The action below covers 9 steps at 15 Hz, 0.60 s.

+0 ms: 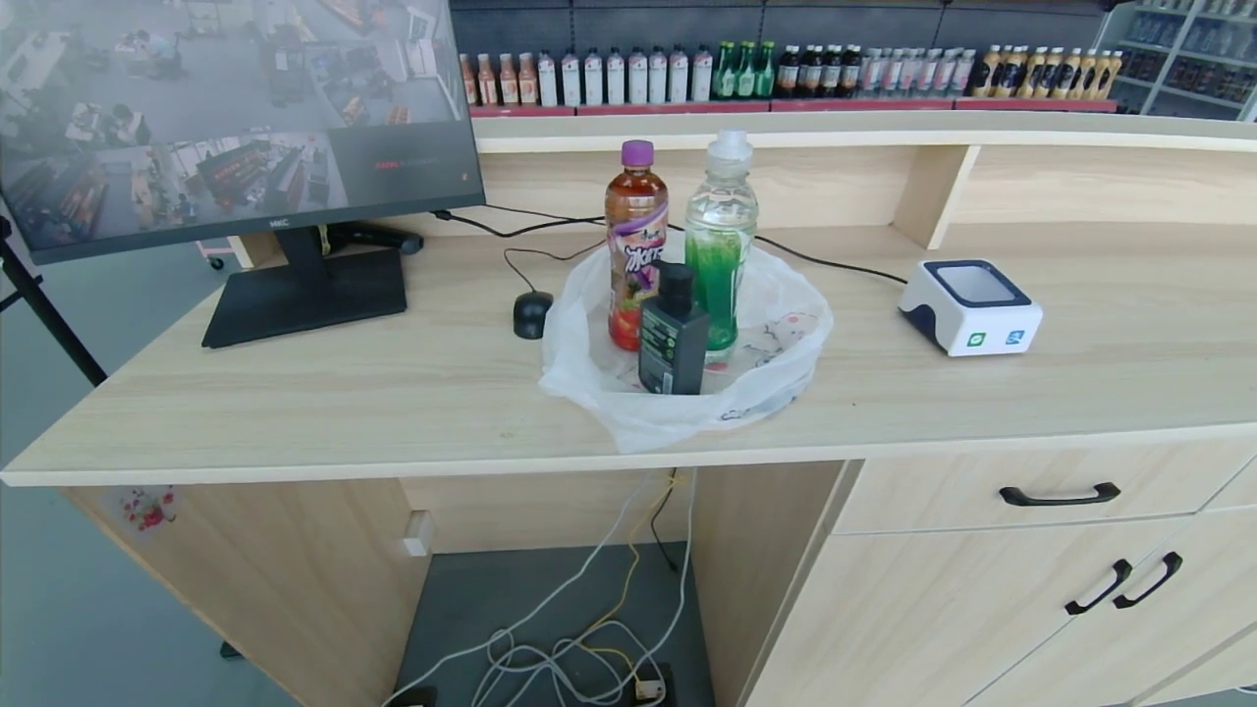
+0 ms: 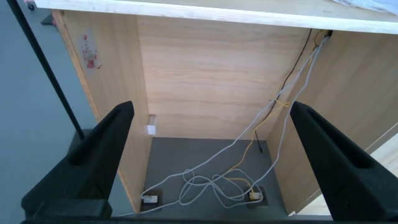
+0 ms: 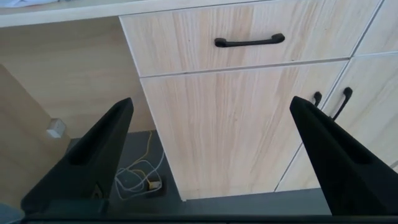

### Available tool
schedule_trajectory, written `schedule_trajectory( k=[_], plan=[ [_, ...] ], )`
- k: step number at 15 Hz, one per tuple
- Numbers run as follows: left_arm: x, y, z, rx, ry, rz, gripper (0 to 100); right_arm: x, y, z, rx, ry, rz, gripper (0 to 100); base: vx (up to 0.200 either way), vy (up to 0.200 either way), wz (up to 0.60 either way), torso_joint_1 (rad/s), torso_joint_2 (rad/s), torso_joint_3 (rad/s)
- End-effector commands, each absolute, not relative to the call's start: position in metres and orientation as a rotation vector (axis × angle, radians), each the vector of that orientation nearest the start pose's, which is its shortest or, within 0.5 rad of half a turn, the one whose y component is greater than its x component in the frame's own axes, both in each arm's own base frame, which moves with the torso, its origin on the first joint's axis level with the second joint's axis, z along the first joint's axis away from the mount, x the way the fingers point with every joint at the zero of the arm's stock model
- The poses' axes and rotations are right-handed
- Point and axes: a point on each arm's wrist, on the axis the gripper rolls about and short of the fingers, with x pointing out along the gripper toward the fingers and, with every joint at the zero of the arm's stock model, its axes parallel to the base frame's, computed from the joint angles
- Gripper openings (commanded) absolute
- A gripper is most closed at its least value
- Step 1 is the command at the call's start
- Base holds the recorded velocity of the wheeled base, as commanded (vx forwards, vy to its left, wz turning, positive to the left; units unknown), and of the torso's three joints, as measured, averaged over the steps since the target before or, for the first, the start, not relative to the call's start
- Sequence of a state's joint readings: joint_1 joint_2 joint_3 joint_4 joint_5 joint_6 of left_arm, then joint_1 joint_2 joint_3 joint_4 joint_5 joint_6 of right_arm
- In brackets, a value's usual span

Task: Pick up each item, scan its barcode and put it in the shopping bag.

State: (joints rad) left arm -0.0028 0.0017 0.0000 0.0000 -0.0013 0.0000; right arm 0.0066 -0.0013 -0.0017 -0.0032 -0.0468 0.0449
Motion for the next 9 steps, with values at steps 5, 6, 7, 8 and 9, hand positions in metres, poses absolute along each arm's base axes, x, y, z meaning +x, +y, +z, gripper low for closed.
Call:
schedule_trajectory(
  k=[5,6,7,8,9],
  plan=[
    [-0.0227,0.0,0.0755,-0.002,0.002,-0.003,100,-0.0229,-0.0012,0.0762,0.043,-0.005,-0.04,100,0.0,-0.2,0.0,0.006,0.01,0.002],
    [-0.0227,0.0,0.0755,-0.002,0.002,-0.003,100,-0.0229,-0.0012,0.0762,0.045,-0.005,-0.04,100,0.0,-0.2,0.0,-0.002,0.01,0.002],
    [-0.0227,0.0,0.0755,-0.002,0.002,-0.003,100,-0.0229,-0.0012,0.0762,0.045,-0.006,-0.041,100,0.0,-0.2,0.0,0.002,0.0,-0.002],
    [-0.0227,0.0,0.0755,-0.002,0.002,-0.003,100,-0.0229,-0.0012,0.0762,0.045,-0.005,-0.04,100,0.0,-0.2,0.0,0.007,0.0,0.002],
    [-0.0227,0.0,0.0755,-0.002,0.002,-0.003,100,-0.0229,-0.0012,0.0762,0.045,-0.006,-0.041,100,0.0,-0.2,0.0,0.002,0.0,0.002]
  ],
)
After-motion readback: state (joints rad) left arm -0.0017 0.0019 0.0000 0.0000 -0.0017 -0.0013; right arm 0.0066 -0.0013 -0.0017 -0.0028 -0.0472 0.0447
